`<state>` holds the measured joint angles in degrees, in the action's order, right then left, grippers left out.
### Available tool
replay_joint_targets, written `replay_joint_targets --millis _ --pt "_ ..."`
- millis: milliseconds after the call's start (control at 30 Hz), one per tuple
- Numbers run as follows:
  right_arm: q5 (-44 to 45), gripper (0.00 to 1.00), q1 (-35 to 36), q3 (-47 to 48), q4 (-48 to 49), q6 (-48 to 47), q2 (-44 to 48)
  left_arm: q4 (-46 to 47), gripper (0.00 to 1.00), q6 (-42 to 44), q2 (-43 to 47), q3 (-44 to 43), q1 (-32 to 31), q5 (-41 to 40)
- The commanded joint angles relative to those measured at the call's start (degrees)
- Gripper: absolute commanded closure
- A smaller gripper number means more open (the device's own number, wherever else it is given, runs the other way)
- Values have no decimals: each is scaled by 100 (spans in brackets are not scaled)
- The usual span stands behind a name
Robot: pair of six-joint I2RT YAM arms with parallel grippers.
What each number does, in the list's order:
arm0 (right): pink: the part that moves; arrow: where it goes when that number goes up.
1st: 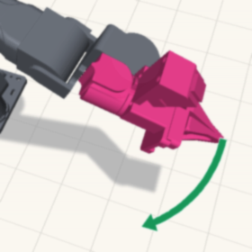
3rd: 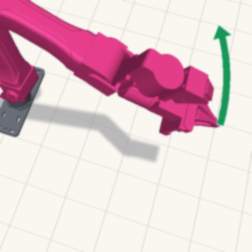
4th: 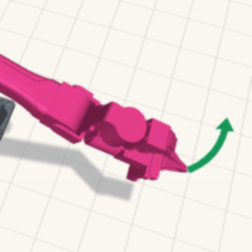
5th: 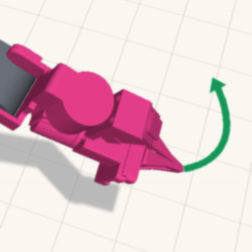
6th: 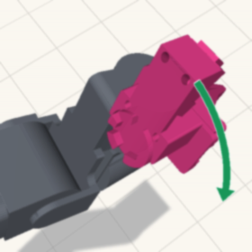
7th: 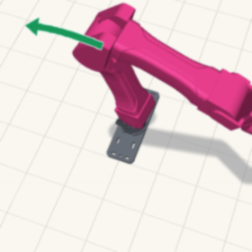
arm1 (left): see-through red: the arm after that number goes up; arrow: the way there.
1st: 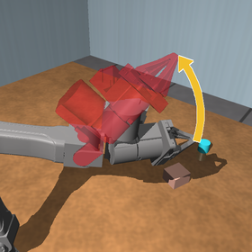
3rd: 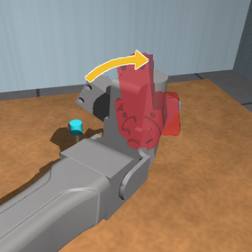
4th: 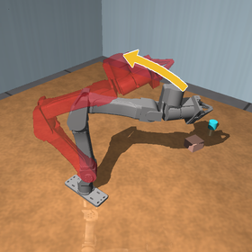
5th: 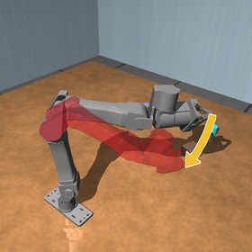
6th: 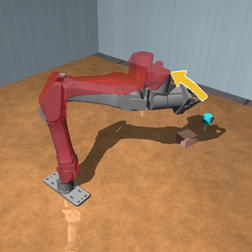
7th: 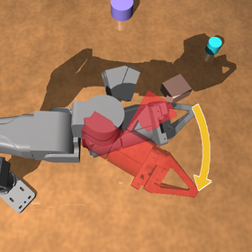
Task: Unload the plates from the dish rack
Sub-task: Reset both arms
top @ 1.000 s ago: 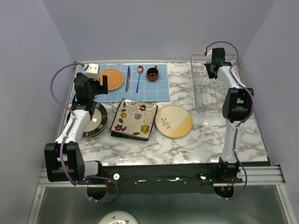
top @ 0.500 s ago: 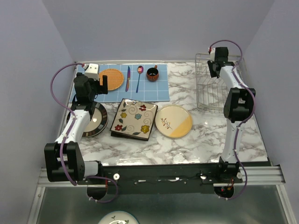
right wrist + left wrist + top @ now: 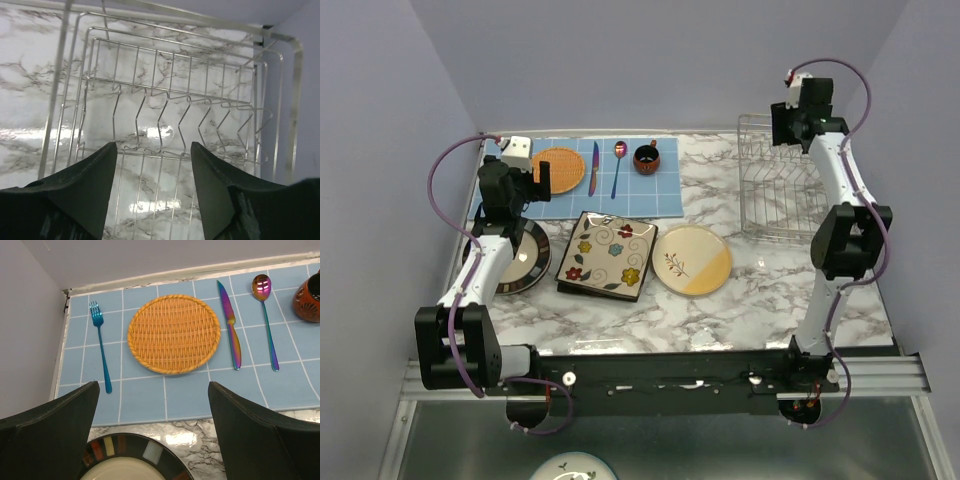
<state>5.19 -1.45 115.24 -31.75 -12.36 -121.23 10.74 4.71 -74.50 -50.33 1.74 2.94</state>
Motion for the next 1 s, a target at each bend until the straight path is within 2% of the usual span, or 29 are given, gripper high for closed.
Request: replay_joint_targets --millis 0,67,300,333,500,633,867,967 --pt "-756 26 -4 -150 -332 725 942 227 1 -40 120 32 -24 -162" --pt "-1002 19 -13 -291 -420 901 1399 305 1 -58 216 23 -16 -206" --pt "-1319 7 5 -1583 -121 964 3121 218 1 -31 603 -161 -16 -452" --pt "-1345 0 13 -1714 -104 937 3306 166 1 -49 682 -231 -24 -461" --pt "-1468 0 66 -2725 239 832 4368 -20 1 -321 954 -329 -24 -303" --pt "-1591 0 136 -3226 581 823 4800 -80 1 -453 903 -530 -24 -110" --pt "-1846 0 268 -3851 1021 797 5284 24 1 -787 1078 -417 -16 295" --pt "-1881 0 277 -3877 1004 744 5268 -229 1 -761 1043 -592 -24 260"
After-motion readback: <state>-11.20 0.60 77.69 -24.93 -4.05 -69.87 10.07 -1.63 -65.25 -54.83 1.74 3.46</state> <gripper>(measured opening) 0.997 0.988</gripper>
